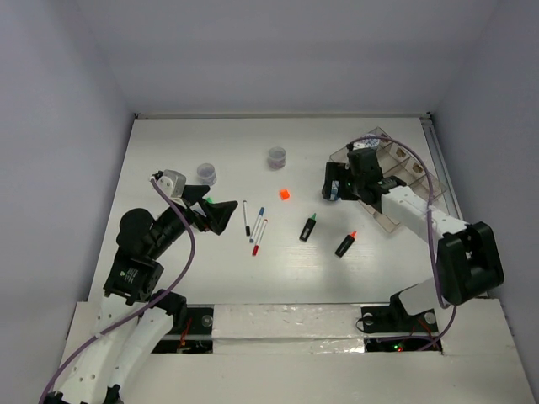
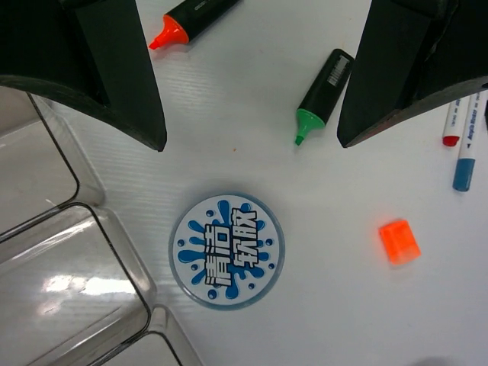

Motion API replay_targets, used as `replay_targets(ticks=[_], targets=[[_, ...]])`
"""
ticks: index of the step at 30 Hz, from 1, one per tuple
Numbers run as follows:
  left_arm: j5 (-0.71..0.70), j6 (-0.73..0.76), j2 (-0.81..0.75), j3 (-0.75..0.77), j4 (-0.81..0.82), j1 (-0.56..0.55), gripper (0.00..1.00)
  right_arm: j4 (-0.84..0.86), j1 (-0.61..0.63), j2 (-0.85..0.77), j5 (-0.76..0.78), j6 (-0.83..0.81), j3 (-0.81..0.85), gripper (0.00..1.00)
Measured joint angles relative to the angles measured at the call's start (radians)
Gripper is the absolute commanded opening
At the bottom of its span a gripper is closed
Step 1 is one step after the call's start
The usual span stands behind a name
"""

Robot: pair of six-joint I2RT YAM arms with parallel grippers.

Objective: Sort the stationery into containers
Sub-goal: Pick up the stationery from the center of the board.

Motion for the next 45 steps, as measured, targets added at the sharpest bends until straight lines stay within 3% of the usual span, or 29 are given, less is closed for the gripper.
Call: replay_targets(ticks=[14, 23, 28, 29, 30, 34, 37, 45], targets=[[0.013, 0.000, 0.001, 0.000, 0.000, 0.000, 0.99, 0.019, 0.000, 0.233, 0.014, -0.003, 0.106, 0.98], [0.025, 0.000, 0.009, 0.000, 0.000, 0.000, 0.99, 0.038, 0.000, 0.310, 0.064, -0.023, 0.173, 0.84], [0.026, 0.000, 0.014, 0.000, 0.000, 0.000, 0.99, 0.046, 0.000, 0.346, 0.082, -0.034, 0.201, 0.83], [0.026, 0.000, 0.014, 0.000, 0.000, 0.000, 0.99, 0.046, 0.000, 0.353, 0.087, -0.036, 0.207, 0.78], [0.026, 0.000, 0.014, 0.000, 0.000, 0.000, 0.99, 0.046, 0.001, 0.358, 0.091, -0.040, 0.212, 0.65], [0.026, 0.000, 0.014, 0.000, 0.000, 0.000, 0.99, 0.045, 0.002, 0.369, 0.108, -0.050, 0.230, 0.45], [0.026, 0.000, 0.014, 0.000, 0.000, 0.000, 0.99, 0.045, 0.008, 0.371, 0.117, -0.061, 0.235, 0.38], [0.025, 0.000, 0.014, 0.000, 0.000, 0.002, 0.99, 0.045, 0.037, 0.270, 0.098, -0.071, 0.236, 0.37]])
